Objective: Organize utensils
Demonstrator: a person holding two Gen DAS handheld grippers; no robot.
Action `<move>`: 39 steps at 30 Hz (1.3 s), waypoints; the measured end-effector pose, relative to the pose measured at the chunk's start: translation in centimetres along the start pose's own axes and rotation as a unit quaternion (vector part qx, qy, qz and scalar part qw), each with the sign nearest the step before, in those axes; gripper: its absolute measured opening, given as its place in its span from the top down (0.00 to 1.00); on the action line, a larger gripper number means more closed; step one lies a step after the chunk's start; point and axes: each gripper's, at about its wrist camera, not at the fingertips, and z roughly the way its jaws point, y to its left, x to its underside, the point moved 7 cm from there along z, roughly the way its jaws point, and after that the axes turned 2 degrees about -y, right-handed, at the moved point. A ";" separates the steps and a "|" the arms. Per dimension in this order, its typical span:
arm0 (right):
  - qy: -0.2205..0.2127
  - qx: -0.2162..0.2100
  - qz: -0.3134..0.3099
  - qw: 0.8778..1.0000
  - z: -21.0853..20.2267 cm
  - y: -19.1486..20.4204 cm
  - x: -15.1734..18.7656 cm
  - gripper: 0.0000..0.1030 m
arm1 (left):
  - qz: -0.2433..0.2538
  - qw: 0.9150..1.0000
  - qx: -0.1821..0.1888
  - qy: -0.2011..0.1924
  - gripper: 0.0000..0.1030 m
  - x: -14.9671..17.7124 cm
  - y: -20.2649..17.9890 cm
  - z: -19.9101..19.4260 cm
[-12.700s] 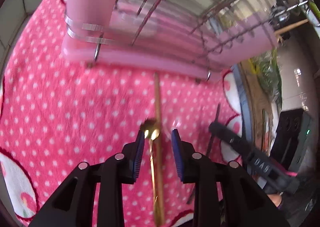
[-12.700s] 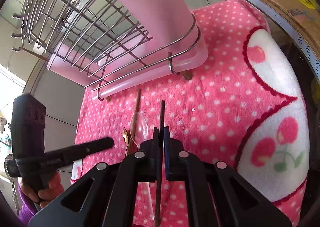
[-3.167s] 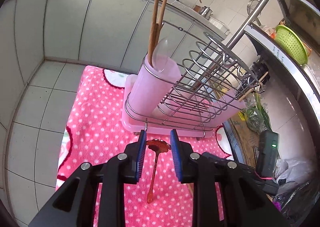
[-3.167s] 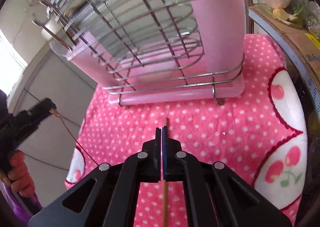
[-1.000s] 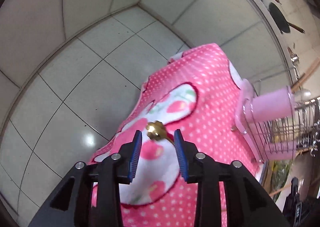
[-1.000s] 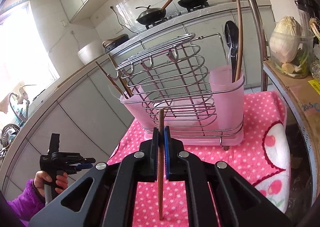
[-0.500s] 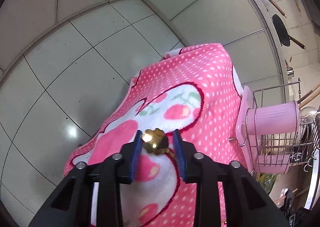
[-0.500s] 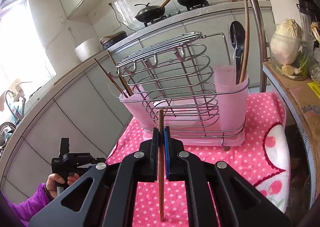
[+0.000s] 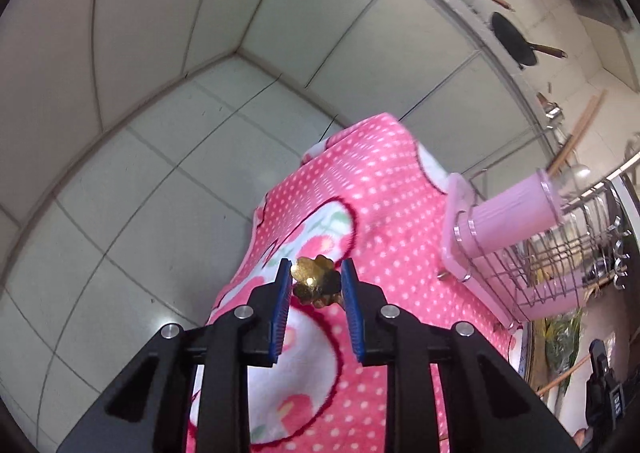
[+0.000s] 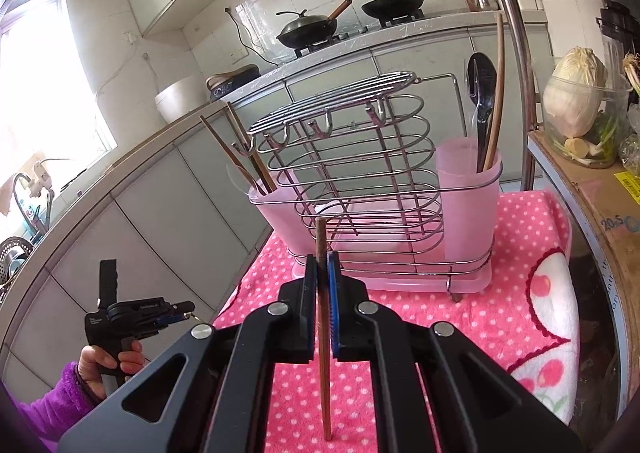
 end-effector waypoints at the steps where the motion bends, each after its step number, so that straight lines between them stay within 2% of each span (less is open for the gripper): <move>1: -0.001 0.000 0.000 1.000 -0.1 -0.1 0.0 0.95 | 0.008 1.000 0.003 -0.005 0.77 -0.1 -0.5 -0.3; 6: -0.007 -0.001 0.002 1.000 -0.7 -0.3 0.2 0.95 | 0.075 0.996 0.026 -0.042 0.80 -0.1 -4.4 -2.0; 9: -0.009 0.000 0.006 1.000 -0.9 -0.6 0.3 0.95 | 0.111 0.991 0.041 -0.059 0.88 0.1 -6.5 -2.8; 10: -0.010 0.001 0.007 1.000 -1.0 -0.6 0.3 0.95 | 0.115 0.990 0.045 -0.061 0.92 0.2 -6.9 -2.9; 18: -0.015 0.000 0.012 1.000 -1.3 -1.0 0.3 0.95 | 0.168 0.980 0.082 -0.063 0.96 1.0 -11.0 -4.2; 23: -0.030 0.002 0.013 0.999 -2.2 -1.3 -0.6 0.95 | 0.210 0.969 0.109 -0.076 0.98 1.4 -14.5 -5.9; 30: -0.055 0.021 0.003 0.998 -4.1 -1.6 -2.7 0.95 | 0.238 0.956 0.146 -0.086 0.97 0.7 -18.3 -8.4; 39: -0.120 0.061 -0.028 0.990 -8.0 -2.1 -8.9 0.95 | 0.235 0.946 0.193 -0.114 0.98 -2.7 -22.4 -11.9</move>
